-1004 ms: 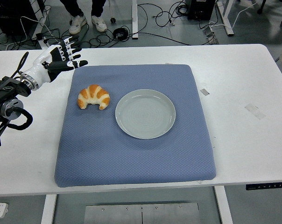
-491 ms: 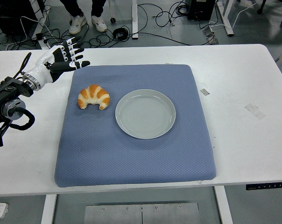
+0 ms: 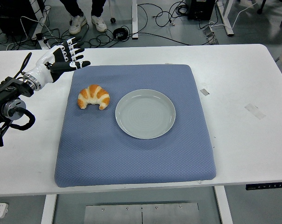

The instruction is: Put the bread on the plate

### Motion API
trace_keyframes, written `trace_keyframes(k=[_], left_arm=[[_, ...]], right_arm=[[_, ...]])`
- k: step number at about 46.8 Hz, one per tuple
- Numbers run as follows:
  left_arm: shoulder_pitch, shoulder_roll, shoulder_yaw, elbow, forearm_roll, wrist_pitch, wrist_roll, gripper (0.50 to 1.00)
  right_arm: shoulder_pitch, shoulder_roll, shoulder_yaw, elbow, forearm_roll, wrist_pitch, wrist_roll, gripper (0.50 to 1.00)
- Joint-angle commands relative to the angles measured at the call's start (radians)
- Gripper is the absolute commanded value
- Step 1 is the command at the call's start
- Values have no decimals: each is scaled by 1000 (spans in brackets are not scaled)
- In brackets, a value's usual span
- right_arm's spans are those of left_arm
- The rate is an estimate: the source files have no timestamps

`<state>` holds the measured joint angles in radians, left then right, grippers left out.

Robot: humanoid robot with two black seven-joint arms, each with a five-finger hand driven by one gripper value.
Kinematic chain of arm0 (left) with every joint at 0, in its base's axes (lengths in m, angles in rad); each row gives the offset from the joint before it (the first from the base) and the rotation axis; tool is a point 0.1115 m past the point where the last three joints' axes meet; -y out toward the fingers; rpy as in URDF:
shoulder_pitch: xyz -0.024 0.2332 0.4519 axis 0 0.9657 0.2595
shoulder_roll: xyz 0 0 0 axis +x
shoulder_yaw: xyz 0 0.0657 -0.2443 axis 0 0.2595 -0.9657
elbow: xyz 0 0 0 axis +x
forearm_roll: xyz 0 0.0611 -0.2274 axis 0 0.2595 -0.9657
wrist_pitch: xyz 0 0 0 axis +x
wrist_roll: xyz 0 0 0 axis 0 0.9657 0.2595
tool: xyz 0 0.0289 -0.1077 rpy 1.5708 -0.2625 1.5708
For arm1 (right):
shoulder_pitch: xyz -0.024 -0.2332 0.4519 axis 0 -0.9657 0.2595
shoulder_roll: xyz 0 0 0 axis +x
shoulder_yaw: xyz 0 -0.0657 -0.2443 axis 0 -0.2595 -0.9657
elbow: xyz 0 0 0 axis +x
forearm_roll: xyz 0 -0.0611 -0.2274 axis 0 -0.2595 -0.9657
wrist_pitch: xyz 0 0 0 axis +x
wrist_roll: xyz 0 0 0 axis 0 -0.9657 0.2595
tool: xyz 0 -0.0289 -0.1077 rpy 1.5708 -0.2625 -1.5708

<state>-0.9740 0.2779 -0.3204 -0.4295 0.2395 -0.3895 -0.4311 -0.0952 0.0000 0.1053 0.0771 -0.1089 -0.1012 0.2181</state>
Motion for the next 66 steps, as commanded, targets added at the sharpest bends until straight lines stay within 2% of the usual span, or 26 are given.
trace_keyframes(k=[1, 10, 15, 24, 40, 53, 66], left_arm=[[-2, 1, 3, 0, 1, -5, 0, 972], [-18, 7, 17, -3, 15, -28, 2, 972], [-49, 23, 26, -6, 33, -69, 2, 971], [-149, 72, 136, -8, 102, -140, 0, 968], [-291, 118, 287, -9, 244, -158, 0, 968], [-382, 116, 426, -9, 377, -180, 0, 966], [-451, 96, 555, -11, 431, -180, 0, 966]], right_arm=[[0, 0, -1, 1, 0, 0, 1, 1000], [0, 0, -1, 1, 0, 0, 1, 1000], [0, 0, 1, 1, 0, 0, 0, 1000], [2, 0, 1, 3, 0, 1, 1, 1000], [5, 0, 1, 3, 2, 1, 0, 1000], [8, 0, 1, 3, 0, 1, 1, 1000], [9, 0, 1, 4, 0, 1, 1, 1000]])
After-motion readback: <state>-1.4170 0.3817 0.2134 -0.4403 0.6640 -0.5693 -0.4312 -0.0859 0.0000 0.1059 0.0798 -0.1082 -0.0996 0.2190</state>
